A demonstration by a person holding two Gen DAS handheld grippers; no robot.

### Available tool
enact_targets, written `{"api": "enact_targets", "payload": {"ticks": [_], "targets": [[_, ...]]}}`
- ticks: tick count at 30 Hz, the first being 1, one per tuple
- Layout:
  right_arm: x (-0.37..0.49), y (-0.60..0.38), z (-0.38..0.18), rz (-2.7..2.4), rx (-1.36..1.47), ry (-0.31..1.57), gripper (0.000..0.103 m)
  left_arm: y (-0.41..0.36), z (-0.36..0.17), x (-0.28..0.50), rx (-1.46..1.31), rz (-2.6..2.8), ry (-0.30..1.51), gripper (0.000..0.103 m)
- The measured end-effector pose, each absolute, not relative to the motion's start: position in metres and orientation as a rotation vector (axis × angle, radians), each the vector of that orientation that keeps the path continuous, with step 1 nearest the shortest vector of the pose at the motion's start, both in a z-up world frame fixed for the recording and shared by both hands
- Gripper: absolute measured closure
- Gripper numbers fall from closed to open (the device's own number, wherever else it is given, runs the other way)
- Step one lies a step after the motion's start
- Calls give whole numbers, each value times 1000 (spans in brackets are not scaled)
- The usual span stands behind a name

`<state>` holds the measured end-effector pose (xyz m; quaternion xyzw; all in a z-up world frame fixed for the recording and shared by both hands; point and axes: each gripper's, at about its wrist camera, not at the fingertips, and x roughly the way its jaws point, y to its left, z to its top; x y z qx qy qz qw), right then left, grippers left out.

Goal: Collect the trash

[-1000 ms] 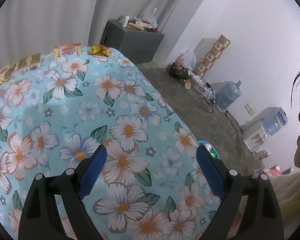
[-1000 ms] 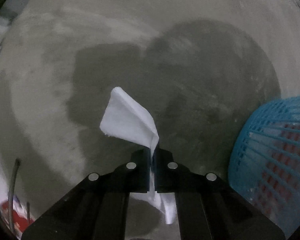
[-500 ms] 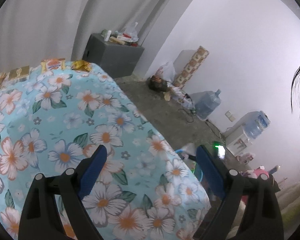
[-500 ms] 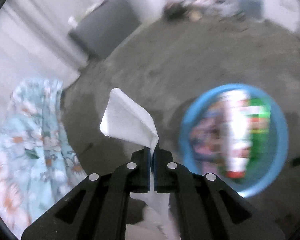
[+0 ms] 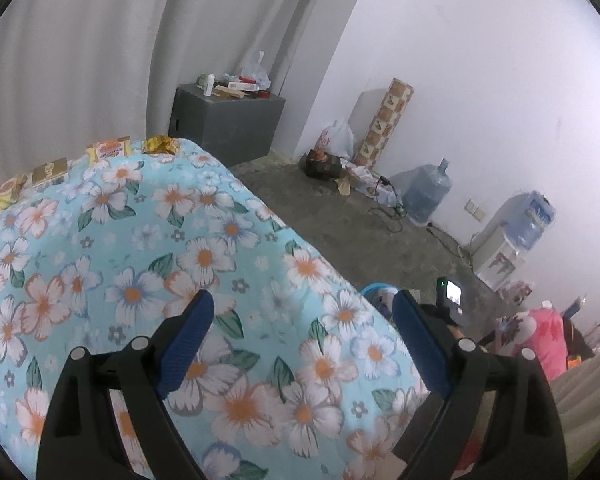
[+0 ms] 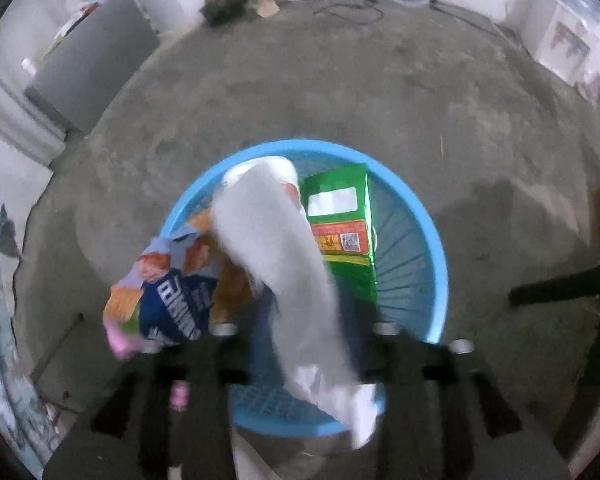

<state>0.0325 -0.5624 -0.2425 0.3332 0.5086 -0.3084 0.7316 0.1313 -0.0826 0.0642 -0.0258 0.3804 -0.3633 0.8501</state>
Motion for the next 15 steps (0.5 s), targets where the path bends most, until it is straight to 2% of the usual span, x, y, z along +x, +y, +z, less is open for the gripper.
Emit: {"api": "enact_targets", "payload": {"ticks": [2,6,11,13,15], "targets": [[23,-561,-222,-706,703,1098,45,-84,62,125,-47,-764,809,14],[8,-557,-186,-695,698,1008,38,-88,61,115,-27,-758,794,13],[-6,-543,-119,-653,622,884,37,-86,68,101,-39,-750,756,10],[-14,-527,-86,-601,567,819,33,-83,74,94,-56,-725,724,6],[-19,-502,-50,-548,514,764,24,-77,81,85,-78,-669,677,6]]}}
